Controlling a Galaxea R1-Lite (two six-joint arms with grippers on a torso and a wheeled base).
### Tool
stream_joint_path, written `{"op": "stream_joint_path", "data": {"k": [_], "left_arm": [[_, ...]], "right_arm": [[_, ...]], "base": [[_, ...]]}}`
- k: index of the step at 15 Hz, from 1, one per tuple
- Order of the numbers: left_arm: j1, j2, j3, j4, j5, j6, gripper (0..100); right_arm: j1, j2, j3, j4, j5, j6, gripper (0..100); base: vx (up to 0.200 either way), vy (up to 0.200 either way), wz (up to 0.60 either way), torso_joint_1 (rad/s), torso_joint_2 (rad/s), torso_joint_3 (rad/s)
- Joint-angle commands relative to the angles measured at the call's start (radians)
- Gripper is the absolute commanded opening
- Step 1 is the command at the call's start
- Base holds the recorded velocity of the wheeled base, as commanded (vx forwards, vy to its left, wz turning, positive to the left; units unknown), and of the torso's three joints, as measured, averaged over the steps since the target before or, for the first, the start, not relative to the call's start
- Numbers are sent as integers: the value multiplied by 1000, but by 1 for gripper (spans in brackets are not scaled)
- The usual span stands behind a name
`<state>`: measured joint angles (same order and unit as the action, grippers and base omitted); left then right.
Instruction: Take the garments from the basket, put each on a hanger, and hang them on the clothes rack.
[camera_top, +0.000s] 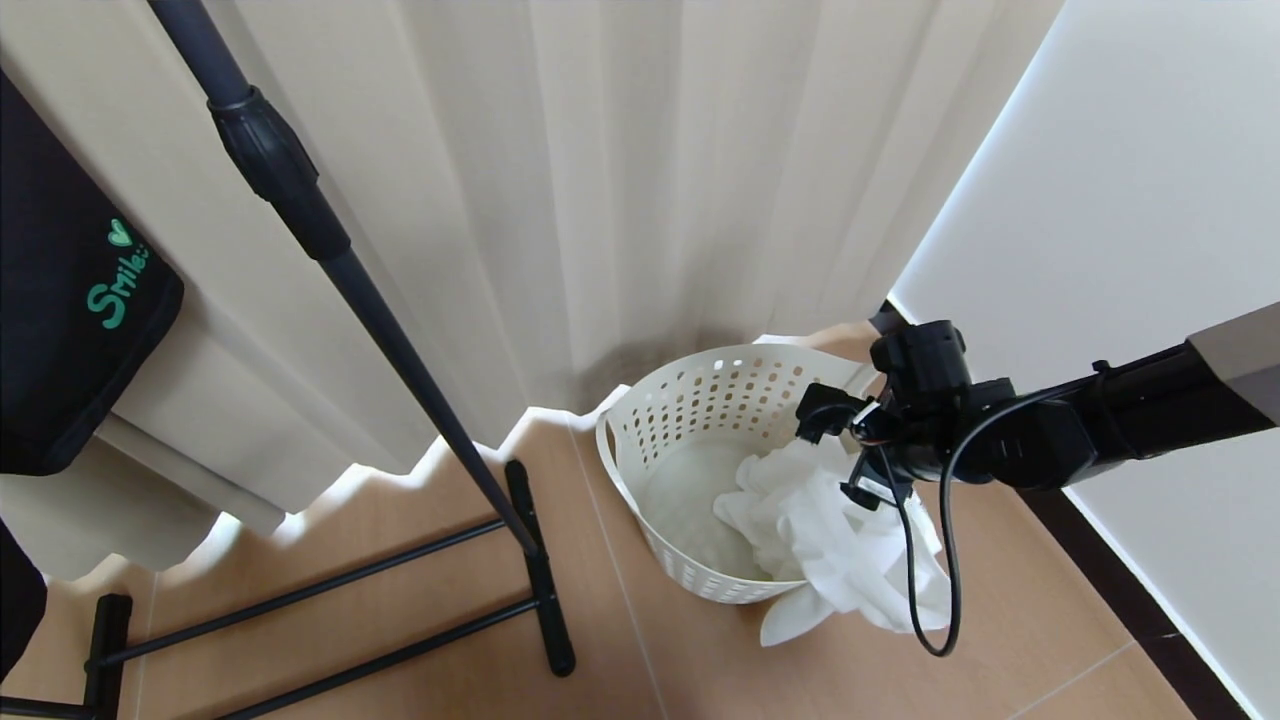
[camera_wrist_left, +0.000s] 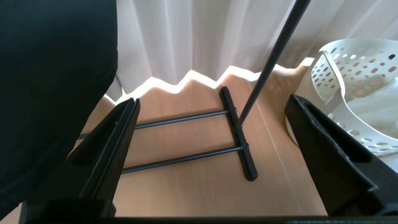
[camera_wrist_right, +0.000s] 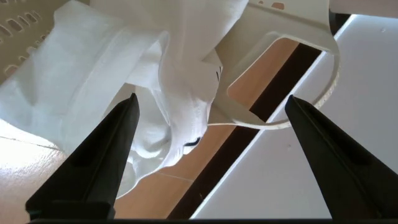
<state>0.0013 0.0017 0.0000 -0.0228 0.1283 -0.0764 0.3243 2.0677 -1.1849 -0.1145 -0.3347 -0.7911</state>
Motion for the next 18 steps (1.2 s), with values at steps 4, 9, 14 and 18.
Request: {"op": "stream_joint_path", "data": {"k": [4, 9, 14, 18], "left_arm": [[0, 1, 0, 0, 1, 0, 100], [0, 1, 0, 0, 1, 0, 100], [0, 1, 0, 0, 1, 0, 100], [0, 1, 0, 0, 1, 0, 100]], "right_arm": [[-17, 89, -55, 1, 0, 0, 100], [-33, 115, -68, -1, 0, 0, 100], [-37, 175, -148, 1, 0, 0, 100], [-37, 189, -162, -1, 0, 0, 100]], "base": [[0, 0, 0, 0, 0, 0], [0, 0, 0, 0, 0, 0], [0, 0, 0, 0, 0, 0], [0, 0, 0, 0, 0, 0]]}}
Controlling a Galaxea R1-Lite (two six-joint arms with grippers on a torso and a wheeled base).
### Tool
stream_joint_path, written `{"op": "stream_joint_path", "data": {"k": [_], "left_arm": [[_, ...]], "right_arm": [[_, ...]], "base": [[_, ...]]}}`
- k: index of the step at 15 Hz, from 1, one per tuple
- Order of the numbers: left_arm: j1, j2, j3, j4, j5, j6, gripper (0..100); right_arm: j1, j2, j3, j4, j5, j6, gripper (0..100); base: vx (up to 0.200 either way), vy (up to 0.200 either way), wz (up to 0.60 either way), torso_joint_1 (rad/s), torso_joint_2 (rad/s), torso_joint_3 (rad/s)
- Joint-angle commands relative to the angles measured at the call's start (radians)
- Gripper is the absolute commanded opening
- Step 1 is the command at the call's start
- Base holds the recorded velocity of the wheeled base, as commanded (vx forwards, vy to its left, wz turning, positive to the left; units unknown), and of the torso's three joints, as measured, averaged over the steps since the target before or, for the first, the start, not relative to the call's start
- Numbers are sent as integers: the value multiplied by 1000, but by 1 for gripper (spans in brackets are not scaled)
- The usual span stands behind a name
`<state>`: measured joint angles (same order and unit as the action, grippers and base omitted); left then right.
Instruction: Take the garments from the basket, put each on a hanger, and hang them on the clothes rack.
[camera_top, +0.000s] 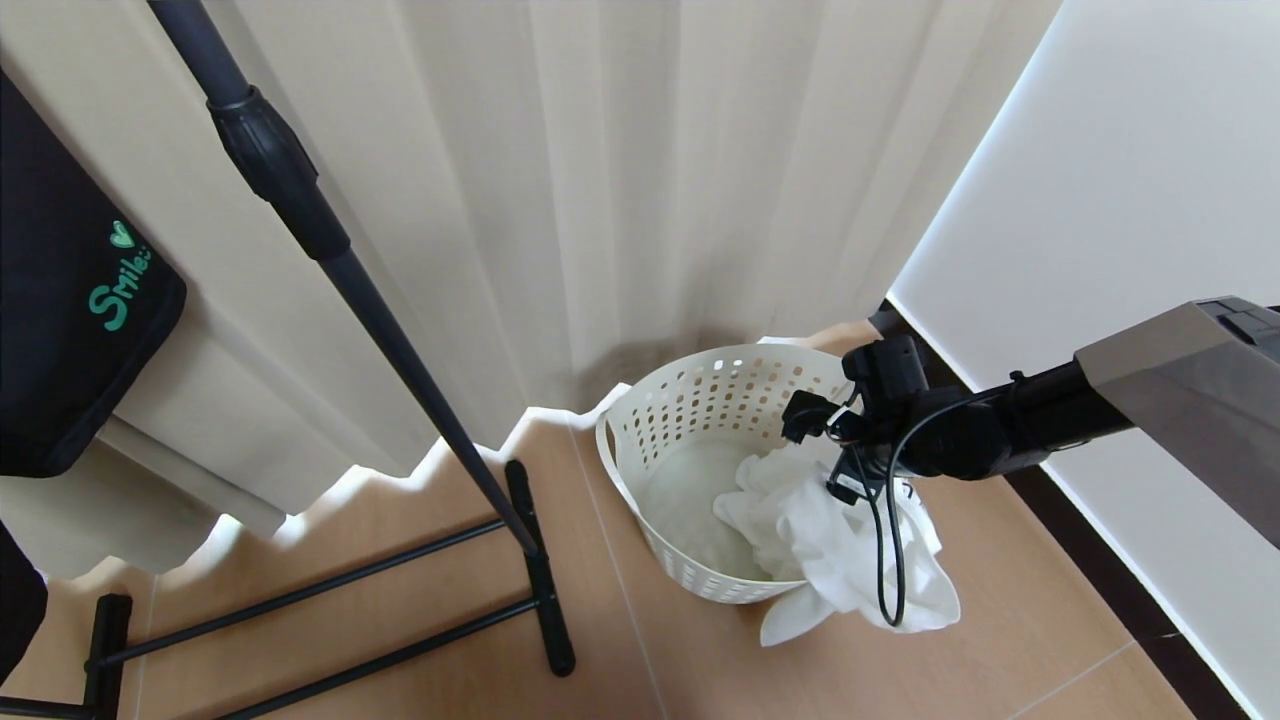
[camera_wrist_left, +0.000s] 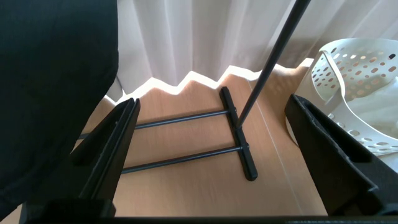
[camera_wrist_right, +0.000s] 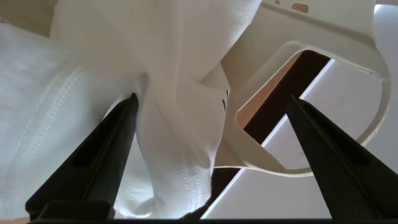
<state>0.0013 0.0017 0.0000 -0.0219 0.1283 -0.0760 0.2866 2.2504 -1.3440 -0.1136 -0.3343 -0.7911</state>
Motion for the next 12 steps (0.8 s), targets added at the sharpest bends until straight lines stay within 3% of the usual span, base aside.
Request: {"op": "stream_joint_path", "data": {"k": [1, 2, 3, 9, 11, 12], "left_arm": [[0, 1, 0, -1, 1, -1, 100], [0, 1, 0, -1, 1, -1, 100], [0, 1, 0, -1, 1, -1, 100], [0, 1, 0, -1, 1, -1, 100], [0, 1, 0, -1, 1, -1, 100], [0, 1, 0, -1, 1, -1, 100]], "right_arm": [[0, 6, -1, 0, 0, 0, 100], [0, 8, -1, -1, 0, 0, 100], [0, 8, -1, -1, 0, 3, 0], [8, -43, 39, -6, 9, 16, 0], [34, -152, 171, -98, 15, 89, 0], [34, -152, 171, -98, 15, 89, 0]], "base": [[0, 0, 0, 0, 0, 0], [0, 0, 0, 0, 0, 0], [0, 0, 0, 0, 0, 0], [0, 0, 0, 0, 0, 0], [0, 0, 0, 0, 0, 0], [0, 0, 0, 0, 0, 0]]}}
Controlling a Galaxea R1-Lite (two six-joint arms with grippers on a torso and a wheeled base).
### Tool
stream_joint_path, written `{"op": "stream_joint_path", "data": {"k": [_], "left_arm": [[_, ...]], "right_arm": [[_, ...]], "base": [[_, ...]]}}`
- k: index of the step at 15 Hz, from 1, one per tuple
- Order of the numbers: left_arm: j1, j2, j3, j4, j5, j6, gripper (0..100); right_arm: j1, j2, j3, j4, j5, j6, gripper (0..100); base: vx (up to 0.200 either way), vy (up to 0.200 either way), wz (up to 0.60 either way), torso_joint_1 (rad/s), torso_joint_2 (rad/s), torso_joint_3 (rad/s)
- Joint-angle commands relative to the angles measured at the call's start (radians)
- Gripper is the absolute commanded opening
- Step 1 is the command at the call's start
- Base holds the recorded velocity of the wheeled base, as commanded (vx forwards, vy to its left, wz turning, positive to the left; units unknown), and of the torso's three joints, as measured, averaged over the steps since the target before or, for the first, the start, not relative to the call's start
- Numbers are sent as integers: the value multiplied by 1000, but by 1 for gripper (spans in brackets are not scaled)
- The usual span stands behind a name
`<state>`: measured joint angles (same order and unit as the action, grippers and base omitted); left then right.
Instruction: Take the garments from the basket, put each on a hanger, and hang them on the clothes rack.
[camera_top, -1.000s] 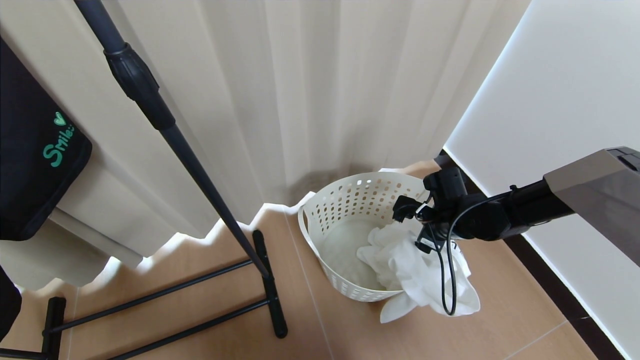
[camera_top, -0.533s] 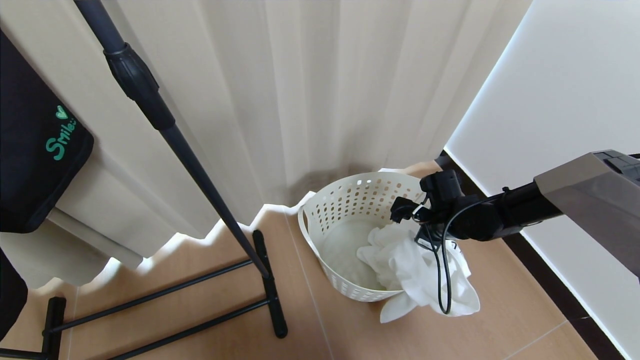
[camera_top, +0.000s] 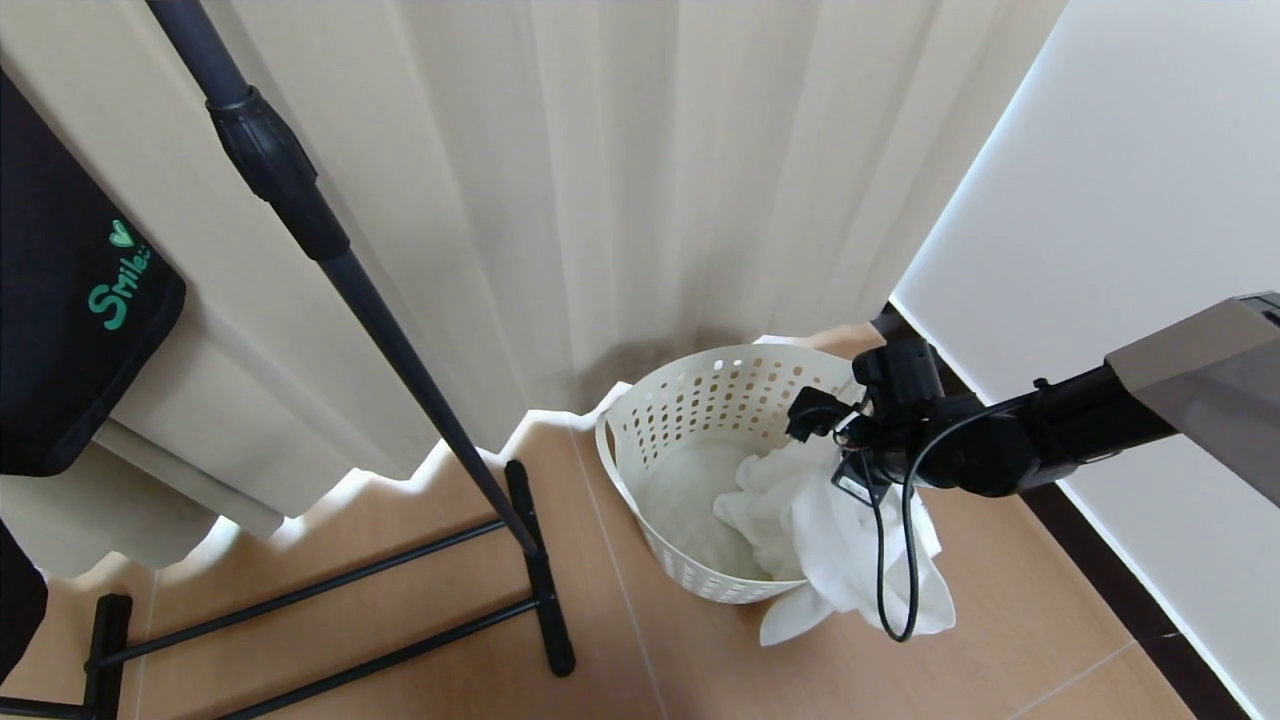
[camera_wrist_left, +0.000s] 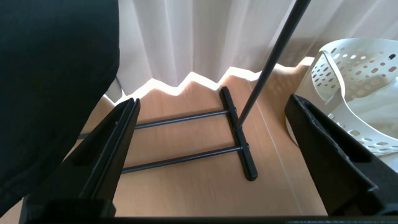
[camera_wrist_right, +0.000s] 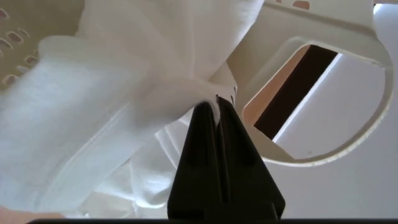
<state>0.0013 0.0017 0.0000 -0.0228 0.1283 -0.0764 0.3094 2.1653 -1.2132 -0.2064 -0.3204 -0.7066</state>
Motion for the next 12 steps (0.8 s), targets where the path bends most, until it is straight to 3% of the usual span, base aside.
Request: {"op": "stream_joint_path", "data": {"k": [1, 3, 6, 9, 12], "left_arm": [[0, 1, 0, 0, 1, 0, 100], [0, 1, 0, 0, 1, 0, 100], [0, 1, 0, 0, 1, 0, 100], [0, 1, 0, 0, 1, 0, 100], [0, 1, 0, 0, 1, 0, 100]], "right_arm": [[50, -177, 215, -125, 3, 93, 0], [86, -338, 460, -320, 37, 145, 0], [145, -542, 696, -547, 44, 207, 0], [246, -748, 738, -567, 46, 225, 0], [363, -881, 730, -567, 43, 308, 0]], "base": [[0, 0, 0, 0, 0, 0], [0, 0, 0, 0, 0, 0], [0, 0, 0, 0, 0, 0], [0, 0, 0, 0, 0, 0], [0, 0, 0, 0, 0, 0]]}}
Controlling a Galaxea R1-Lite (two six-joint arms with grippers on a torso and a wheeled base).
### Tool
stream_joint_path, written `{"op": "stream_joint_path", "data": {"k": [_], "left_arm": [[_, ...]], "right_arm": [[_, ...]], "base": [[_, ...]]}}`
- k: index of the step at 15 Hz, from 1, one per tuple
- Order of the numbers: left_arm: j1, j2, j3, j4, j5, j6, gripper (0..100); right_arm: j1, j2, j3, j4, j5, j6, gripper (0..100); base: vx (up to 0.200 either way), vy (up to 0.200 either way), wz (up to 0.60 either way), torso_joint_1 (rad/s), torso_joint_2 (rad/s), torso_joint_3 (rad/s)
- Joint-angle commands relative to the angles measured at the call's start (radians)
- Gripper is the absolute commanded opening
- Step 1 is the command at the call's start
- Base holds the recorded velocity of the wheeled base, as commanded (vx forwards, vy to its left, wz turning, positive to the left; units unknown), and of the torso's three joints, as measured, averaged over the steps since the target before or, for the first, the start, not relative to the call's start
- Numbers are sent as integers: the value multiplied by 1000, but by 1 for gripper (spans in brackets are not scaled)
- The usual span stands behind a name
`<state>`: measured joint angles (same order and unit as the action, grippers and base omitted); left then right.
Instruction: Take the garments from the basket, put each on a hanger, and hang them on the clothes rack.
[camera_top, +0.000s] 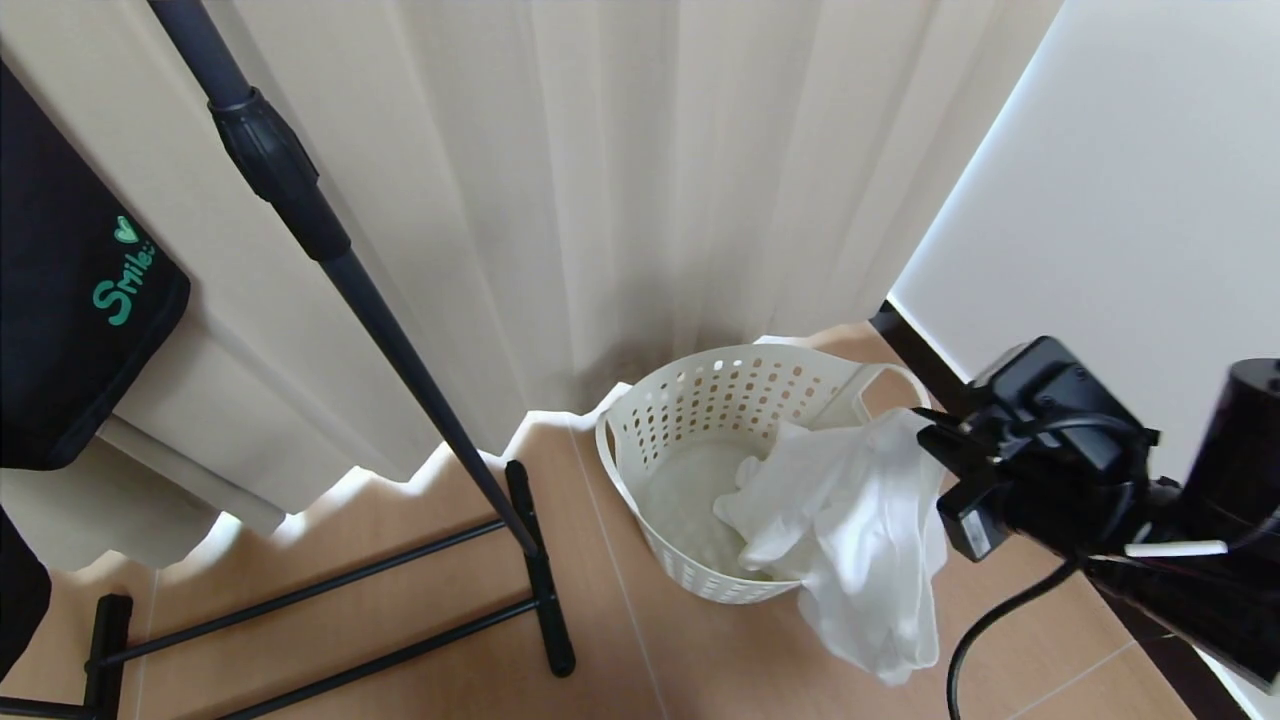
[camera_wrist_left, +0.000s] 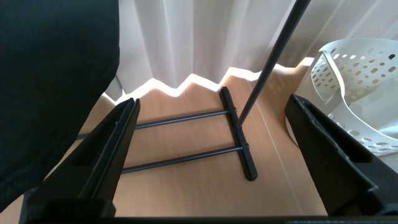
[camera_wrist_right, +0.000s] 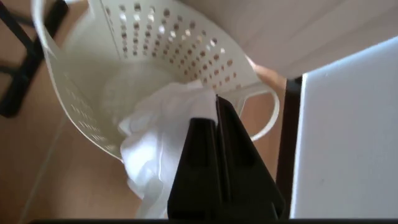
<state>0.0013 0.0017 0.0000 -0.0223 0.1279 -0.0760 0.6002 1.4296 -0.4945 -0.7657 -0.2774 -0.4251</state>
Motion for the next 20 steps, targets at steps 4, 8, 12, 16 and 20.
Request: {"op": "stream_joint_path", "data": {"k": [4, 8, 12, 16, 20], "left_arm": [[0, 1, 0, 1, -2, -1, 100], [0, 1, 0, -1, -1, 1, 100], [0, 1, 0, 1, -2, 1, 100], [0, 1, 0, 2, -4, 1, 100], [0, 1, 0, 2, -4, 1, 100]], "right_arm": [[99, -179, 7, -6, -3, 49, 0], [99, -167, -9, -6, 1, 71, 0], [95, -143, -9, -10, 0, 77, 0], [76, -139, -13, -7, 0, 77, 0], [73, -139, -12, -6, 1, 77, 0]], "base": [[0, 0, 0, 0, 0, 0], [0, 0, 0, 0, 0, 0], [0, 0, 0, 0, 0, 0], [0, 0, 0, 2, 2, 13], [0, 0, 0, -1, 4, 160]]}}
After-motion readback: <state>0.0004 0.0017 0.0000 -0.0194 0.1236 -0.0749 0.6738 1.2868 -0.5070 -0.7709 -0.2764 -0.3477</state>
